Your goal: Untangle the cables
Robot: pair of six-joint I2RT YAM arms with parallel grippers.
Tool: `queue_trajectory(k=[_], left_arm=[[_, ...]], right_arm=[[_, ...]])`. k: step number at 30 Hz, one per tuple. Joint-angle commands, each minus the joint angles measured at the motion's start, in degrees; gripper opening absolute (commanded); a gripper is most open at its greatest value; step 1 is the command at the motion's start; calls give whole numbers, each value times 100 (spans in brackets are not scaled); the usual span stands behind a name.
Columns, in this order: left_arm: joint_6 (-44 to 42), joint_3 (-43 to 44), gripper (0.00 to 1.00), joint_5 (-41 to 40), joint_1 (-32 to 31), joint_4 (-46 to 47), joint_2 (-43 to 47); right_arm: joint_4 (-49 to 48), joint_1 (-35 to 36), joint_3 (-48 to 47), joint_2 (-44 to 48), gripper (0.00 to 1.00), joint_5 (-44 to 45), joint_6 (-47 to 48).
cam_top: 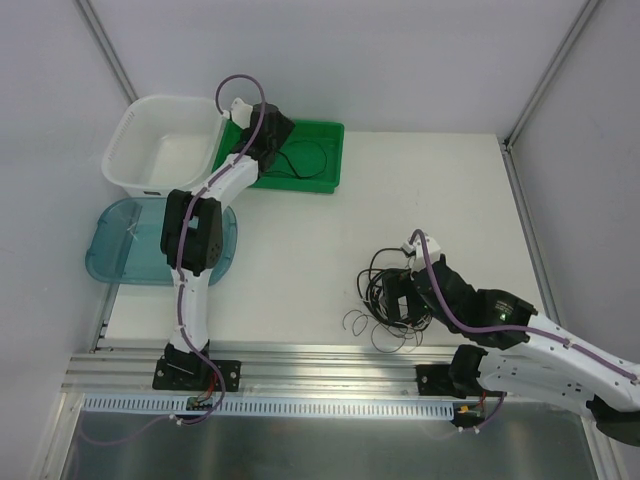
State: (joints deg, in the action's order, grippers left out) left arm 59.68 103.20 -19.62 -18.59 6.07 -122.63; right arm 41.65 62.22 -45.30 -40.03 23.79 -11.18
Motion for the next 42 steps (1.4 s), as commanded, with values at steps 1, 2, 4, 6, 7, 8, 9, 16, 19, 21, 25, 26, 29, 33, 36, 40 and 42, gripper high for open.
queue_trajectory(k=[1, 2, 4, 6, 7, 8, 9, 16, 19, 21, 25, 26, 29, 33, 36, 40, 42], left_arm=[[-737, 332, 64, 406, 145, -106, -209], [-808, 333, 72, 423, 162, -106, -165], [-1019, 228, 80, 424, 180, -106, -69], [-1177, 35, 89, 458, 180, -114, 151], [-1213, -71, 92, 494, 180, -106, 247], [-1257, -176, 94, 546, 180, -106, 474], [-1362, -403, 99, 712, 172, -114, 607], [-2117, -1872, 99, 1618, -223, -465, 2145], [-2531, -2680, 99, 1881, -715, -754, 2918], [-2637, -3216, 99, 2136, -1084, -1027, 3411], [-2707, -4016, 99, 2778, -1743, -1440, 4035], [-2707, -4157, 99, 2944, -1866, -1502, 4271], [-2637, -4711, 99, 3043, -2420, -1740, 4676], [-2251, -5502, 99, 2981, -2904, -1837, 5117], [-1943, -5898, 99, 2894, -3001, -1863, 5442], [-1802, -6153, 99, 2500, -3010, -1925, 5907], [-1767, -6206, 99, 2323, -3002, -2073, 6013]], right_arm=[[89, -16, -102, 31, 97, 143, -68], [89, -8, -102, 13, 97, 135, -69], [80, -8, -146, -13, 97, 126, -95], [98, -16, -181, -31, 97, 143, -130], [107, -8, -190, -40, 97, 161, -147], [115, -16, -190, -40, 97, 178, -156], [142, -8, -207, -57, 97, 239, -183], [765, -332, -506, -548, 97, 513, -674], [923, -771, -498, -716, 97, 128, -929], [968, -1123, -445, -778, 97, -40, -1079], [907, -1825, -59, -840, 99, -453, -1272], [837, -2140, 46, -857, 99, -541, -1281], [503, -2756, 460, -936, 94, -972, -1264], [-138, -3075, 1022, -1418, 89, -1420, -1360], [-666, -3075, 1111, -1988, 81, -1509, -1396], [-1298, -3075, 901, -2989, 61, -1675, -1229], [-1413, -3014, 620, -3317, 50, -1746, -1018]])
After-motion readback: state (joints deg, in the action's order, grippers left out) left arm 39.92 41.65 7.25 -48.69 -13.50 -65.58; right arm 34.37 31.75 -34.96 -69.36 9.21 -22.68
